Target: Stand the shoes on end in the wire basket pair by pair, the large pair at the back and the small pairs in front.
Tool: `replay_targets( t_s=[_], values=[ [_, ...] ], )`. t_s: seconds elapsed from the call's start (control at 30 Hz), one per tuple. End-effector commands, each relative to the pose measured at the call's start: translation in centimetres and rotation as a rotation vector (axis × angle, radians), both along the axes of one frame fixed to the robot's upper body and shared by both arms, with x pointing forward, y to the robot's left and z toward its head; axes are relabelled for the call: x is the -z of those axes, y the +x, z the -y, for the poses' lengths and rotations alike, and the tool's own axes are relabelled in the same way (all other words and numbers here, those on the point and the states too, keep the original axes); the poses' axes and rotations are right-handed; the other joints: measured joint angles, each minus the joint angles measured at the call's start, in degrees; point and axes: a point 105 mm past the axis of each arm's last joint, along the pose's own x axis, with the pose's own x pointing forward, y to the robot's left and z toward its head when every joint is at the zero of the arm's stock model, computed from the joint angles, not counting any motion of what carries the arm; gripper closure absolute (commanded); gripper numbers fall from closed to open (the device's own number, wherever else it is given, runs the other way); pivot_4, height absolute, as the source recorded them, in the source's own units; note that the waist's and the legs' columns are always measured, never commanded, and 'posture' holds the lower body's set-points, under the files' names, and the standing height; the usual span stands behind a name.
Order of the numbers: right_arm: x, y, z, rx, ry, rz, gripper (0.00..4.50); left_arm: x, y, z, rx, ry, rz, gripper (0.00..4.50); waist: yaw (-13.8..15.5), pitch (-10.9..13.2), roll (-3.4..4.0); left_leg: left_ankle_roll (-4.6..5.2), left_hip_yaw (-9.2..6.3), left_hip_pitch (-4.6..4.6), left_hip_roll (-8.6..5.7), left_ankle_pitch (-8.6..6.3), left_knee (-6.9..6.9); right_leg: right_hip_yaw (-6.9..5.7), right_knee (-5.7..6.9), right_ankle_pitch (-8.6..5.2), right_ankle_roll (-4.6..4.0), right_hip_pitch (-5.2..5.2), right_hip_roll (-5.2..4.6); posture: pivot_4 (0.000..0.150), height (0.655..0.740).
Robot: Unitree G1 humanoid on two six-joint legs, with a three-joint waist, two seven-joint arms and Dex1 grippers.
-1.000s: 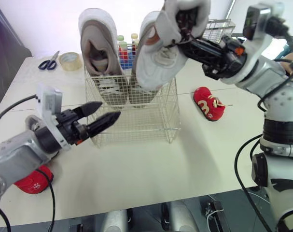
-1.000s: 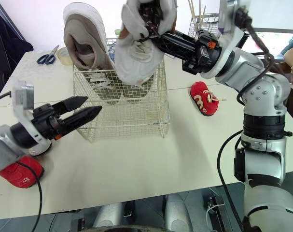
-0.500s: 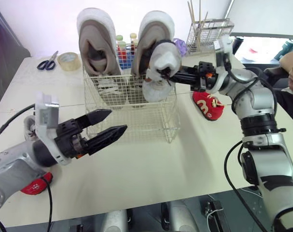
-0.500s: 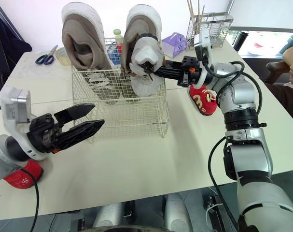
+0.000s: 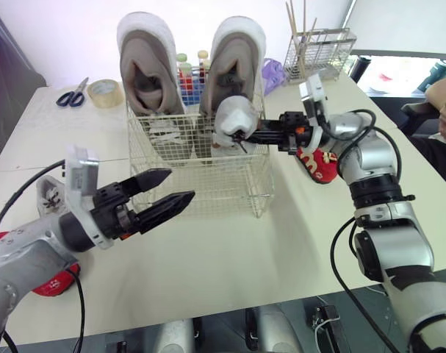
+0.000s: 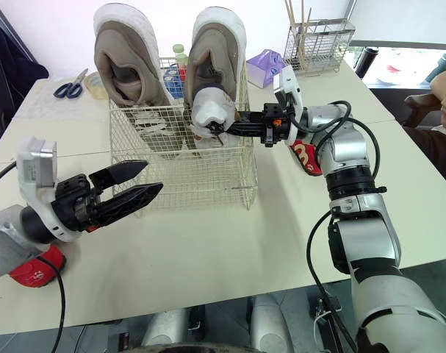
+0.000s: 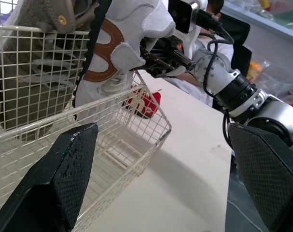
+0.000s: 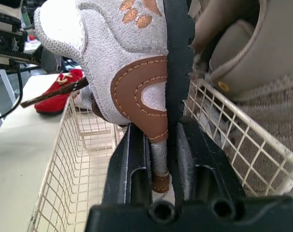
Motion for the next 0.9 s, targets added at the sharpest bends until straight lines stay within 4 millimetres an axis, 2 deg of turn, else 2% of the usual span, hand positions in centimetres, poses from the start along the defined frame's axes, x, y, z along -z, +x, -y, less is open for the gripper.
replay_targets(
  t_s=[0.03, 0.13, 0.17, 0.47, 0.6, 0.7, 0.77, 0.9],
  values=[
    [-1.1, 0.0, 0.3, 0.011, 0.037, 0.04, 1.83, -0.5, -0.1, 0.1, 0.005, -0.006, 0.036, 0.0, 0.0, 0.0, 0.0, 0.0, 0.0, 0.0, 0.0, 0.0, 0.0, 0.0, 0.0, 0.0, 0.0, 0.0, 0.0, 0.15, 0.74],
    [-1.4, 0.0, 0.7, 0.036, 0.04, 0.049, 0.26, -0.4, -0.1, 0.0, 0.002, -0.004, 0.035, 0.0, 0.0, 0.0, 0.0, 0.0, -0.01, 0.02, 0.0, 0.0, 0.0, 0.0, 0.01, 0.0, 0.0, 0.01, 0.0, 0.15, 0.74],
    [-1.4, 0.0, 0.8, 0.039, 0.037, 0.051, 0.09, -0.4, 0.0, 0.0, 0.001, -0.004, 0.034, 0.0, 0.0, 0.0, 0.0, -0.02, -0.01, 0.02, 0.0, 0.01, 0.01, 0.0, 0.01, 0.0, 0.0, 0.02, 0.0, 0.15, 0.74],
    [-1.3, -0.6, 2.2, 0.099, -0.005, 0.068, 0.09, -0.1, 0.4, -0.1, -0.008, 0.006, 0.025, 0.0, 0.1, 0.0, -0.01, -0.03, -0.02, 0.03, 0.0, 0.01, 0.02, 0.0, 0.02, 0.0, 0.0, 0.04, 0.0, 0.15, 0.74],
    [-2.8, -1.3, 3.3, 0.133, -0.012, 0.073, 0.09, -0.1, 0.3, -0.3, -0.013, 0.014, 0.018, 0.0, 0.1, 0.0, -0.01, -0.02, -0.02, 0.03, 0.0, 0.01, 0.03, 0.0, 0.02, 0.0, 0.0, 0.05, -0.01, 0.15, 0.74],
    [-4.6, -2.7, 3.7, 0.112, 0.002, 0.067, 0.09, -0.1, 0.0, -0.6, -0.016, 0.038, 0.015, 0.0, 0.0, 0.0, 0.0, -0.02, -0.02, 0.02, 0.0, 0.01, 0.02, 0.0, 0.01, 0.0, -0.01, 0.01, -0.01, 0.15, 0.74],
    [-6.1, -4.0, 3.4, 0.067, 0.03, 0.063, 0.09, -0.9, -0.1, -1.4, -0.023, -0.001, 0.005, 0.0, 0.0, 0.0, 0.0, -0.02, -0.03, 0.02, 0.01, 0.01, 0.0, 0.0, 0.02, 0.0, -0.01, -0.01, -0.01, 0.15, 0.74],
    [-8.1, -7.5, 1.2, -0.107, 0.057, 0.053, 0.09, -2.4, -0.4, -4.1, -0.084, -0.05, -0.009, 0.0, -0.4, 0.0, 0.02, -0.02, -0.18, 0.03, 0.07, 0.01, -0.04, 0.01, 0.06, -0.01, -0.02, -0.07, -0.01, 0.15, 0.74]
  ],
)
